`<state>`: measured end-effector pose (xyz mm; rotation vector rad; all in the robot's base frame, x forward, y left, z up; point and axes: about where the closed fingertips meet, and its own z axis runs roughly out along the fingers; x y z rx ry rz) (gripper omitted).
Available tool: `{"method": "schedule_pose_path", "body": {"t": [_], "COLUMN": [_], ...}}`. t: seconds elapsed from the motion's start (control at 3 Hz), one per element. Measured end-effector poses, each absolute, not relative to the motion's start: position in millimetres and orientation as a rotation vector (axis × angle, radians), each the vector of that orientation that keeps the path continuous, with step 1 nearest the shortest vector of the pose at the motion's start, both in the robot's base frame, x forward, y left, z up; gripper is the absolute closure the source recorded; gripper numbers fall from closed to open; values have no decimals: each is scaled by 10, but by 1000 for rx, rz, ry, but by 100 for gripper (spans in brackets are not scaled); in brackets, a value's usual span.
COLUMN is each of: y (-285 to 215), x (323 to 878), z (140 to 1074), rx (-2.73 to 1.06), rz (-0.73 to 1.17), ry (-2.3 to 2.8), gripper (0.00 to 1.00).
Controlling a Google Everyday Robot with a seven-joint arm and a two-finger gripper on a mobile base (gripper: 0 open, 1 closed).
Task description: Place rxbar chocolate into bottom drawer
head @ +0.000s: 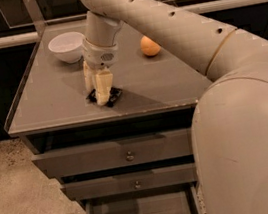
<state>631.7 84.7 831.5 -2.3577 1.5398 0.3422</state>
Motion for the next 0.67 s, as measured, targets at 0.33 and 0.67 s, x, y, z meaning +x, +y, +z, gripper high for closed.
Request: {"method": "schedule_pose_path", "body": {"t": [0.33, 0.67], "y": [847, 847], "x": [6317, 6317], "z": [8329, 8329], "rx": [-2358, -2358], "rz": [342, 342], "ry": [1540, 1540], "gripper": [100, 100]}}
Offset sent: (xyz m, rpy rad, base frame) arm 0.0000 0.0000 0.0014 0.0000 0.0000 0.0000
